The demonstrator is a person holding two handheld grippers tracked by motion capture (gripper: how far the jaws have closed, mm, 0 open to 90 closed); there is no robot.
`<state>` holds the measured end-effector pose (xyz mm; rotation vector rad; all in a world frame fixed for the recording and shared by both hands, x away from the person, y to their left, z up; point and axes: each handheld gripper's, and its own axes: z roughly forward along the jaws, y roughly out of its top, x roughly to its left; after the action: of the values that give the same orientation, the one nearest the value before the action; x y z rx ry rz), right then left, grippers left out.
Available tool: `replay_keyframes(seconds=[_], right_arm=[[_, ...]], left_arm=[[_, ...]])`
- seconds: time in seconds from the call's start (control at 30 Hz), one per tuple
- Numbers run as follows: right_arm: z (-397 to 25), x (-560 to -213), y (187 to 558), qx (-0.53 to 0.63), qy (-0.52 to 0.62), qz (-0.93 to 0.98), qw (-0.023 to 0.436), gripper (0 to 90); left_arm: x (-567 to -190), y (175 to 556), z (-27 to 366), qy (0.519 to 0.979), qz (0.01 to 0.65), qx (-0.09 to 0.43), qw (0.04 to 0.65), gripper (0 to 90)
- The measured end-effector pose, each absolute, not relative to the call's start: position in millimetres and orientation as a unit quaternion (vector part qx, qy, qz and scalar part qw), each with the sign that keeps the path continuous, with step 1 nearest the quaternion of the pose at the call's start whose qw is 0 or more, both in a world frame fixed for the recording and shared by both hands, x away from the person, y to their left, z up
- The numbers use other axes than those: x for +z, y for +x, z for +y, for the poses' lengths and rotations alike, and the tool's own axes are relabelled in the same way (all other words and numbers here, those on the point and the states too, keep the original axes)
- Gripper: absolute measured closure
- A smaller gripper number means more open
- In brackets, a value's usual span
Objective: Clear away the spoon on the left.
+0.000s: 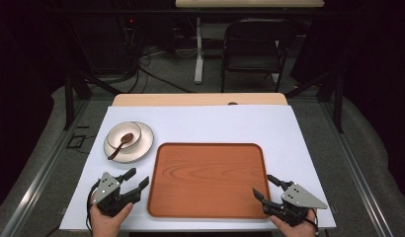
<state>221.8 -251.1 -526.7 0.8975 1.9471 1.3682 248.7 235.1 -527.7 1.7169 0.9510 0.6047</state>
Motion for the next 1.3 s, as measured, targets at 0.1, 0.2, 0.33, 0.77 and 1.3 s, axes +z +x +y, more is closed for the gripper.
replay_keyframes(seconds=[0.1,0.2,0.33,0.77,1.3], right_arm=[[-251,-527,222,0.514,0.336,0.732,0.295,34.5],[-250,-527,223,0.514,0.336,0.733,0.294,34.4],[-249,-527,222,0.514,0.336,0.733,0.292,34.5],[-249,-527,222,0.515,0.334,0.732,0.295,34.5],[-249,-526,221,0.519,0.334,0.73,0.293,34.5]], left_arm=[[-528,248,235,0.715,0.399,0.251,0.516,42.6],[-528,248,236,0.714,0.399,0.249,0.519,43.6],[-527,249,238,0.706,0.407,0.248,0.524,46.2],[-517,260,249,0.684,0.461,0.261,0.502,60.9],[-507,280,260,0.662,0.506,0.276,0.479,86.0]])
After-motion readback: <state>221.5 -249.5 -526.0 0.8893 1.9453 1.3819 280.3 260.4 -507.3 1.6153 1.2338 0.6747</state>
